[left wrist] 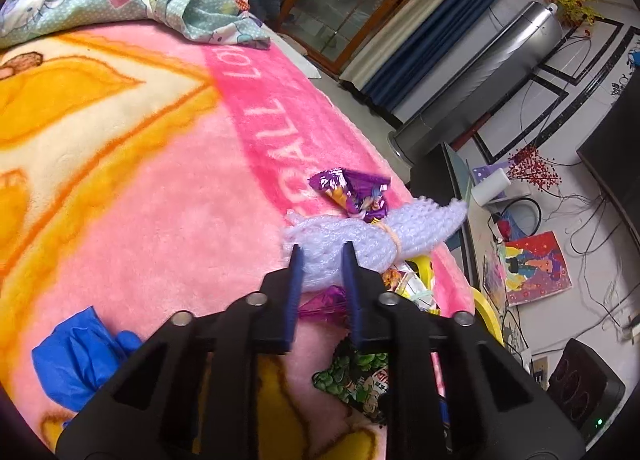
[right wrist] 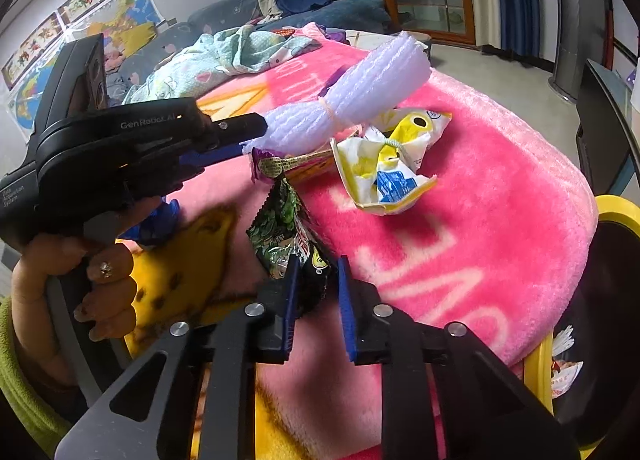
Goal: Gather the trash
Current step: 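Grasp the white foam net with the left gripper while the right gripper grasps the green snack packet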
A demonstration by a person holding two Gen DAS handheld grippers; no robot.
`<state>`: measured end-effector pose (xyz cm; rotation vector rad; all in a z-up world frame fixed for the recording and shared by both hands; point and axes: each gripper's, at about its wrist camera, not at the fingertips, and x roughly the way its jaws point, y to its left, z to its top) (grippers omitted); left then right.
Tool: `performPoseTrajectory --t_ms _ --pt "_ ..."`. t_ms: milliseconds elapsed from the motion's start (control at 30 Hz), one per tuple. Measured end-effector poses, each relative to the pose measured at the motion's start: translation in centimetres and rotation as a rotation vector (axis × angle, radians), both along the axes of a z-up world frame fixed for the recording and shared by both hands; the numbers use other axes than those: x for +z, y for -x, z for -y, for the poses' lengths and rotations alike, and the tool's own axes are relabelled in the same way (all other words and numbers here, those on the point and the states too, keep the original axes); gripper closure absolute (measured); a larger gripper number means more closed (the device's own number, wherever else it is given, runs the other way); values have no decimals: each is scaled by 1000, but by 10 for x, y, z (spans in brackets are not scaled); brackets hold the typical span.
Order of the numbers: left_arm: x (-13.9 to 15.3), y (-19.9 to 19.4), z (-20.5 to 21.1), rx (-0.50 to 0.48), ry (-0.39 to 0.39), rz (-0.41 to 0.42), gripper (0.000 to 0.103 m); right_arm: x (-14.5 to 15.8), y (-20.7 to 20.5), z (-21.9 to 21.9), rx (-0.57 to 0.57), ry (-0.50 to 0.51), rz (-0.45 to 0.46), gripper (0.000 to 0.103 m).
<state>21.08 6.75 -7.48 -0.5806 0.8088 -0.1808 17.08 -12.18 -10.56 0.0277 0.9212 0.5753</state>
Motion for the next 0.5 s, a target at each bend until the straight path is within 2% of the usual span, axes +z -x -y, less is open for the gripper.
performPoseTrajectory --t_ms 500 --pt "39 35 -18 39 20 130 95 12 17 -1 66 -12 2 92"
